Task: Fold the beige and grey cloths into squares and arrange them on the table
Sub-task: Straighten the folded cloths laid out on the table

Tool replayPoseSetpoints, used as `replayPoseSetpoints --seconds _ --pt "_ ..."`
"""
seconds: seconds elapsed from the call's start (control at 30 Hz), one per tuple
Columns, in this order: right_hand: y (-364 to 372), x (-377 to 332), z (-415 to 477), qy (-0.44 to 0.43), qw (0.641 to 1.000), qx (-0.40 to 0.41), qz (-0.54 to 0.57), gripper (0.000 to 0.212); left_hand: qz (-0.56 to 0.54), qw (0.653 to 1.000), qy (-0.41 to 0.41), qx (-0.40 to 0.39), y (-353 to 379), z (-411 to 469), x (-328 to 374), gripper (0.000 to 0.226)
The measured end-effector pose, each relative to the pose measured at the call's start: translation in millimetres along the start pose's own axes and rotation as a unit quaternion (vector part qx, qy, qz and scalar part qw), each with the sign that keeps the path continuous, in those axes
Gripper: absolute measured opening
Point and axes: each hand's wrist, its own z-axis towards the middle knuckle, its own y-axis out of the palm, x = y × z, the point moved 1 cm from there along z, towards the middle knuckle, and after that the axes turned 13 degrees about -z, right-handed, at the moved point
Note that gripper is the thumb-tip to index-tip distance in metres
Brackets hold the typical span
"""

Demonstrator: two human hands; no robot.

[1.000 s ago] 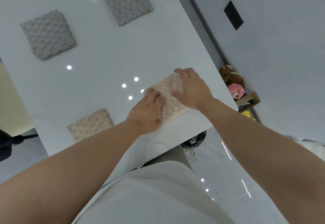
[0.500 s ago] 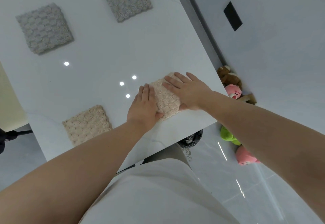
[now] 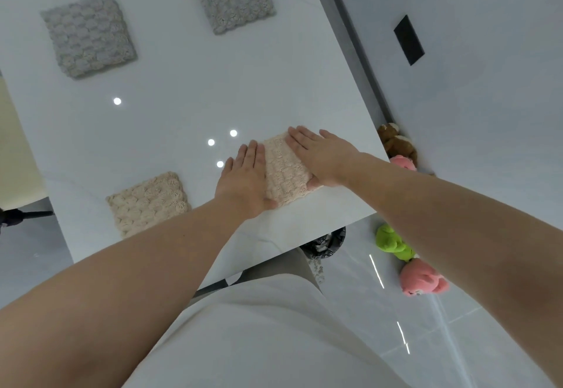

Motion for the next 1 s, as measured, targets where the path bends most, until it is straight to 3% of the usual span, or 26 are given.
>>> replayPoseSetpoints --seconds 0.13,0.23,0.43,0.57,0.73,1.0 --pt "-19 -11 -1 0.013 1.0 -0.006 -0.016 0.117 -0.06 0.998 0.005 -0.002 -14 -6 -8 0.127" --pt "-40 -21 -6 0.008 1.0 0.021 0.003 0.106 -0.109 0.993 -0.015 0.04 -27 -21 -21 0.104" --pt "-89 -64 7 0.07 0.976 0.077 0.189 0.041 -0.21 0.967 -0.078 0.126 -38 -63 -65 0.06" --pt "-116 -109 18 0.112 0.935 0.1 0.323 0.039 -0.259 0.948 -0.098 0.158 -47 -94 -95 0.042" --pt "-142 -168 31 0.144 0.879 0.112 0.441 0.021 -0.286 0.935 -0.105 0.184 -56 -129 -142 0.033" --pt "-184 -277 58 0.201 0.869 0.145 0.428 0.018 -0.361 0.898 -0.057 0.243 -60 -183 -248 0.022"
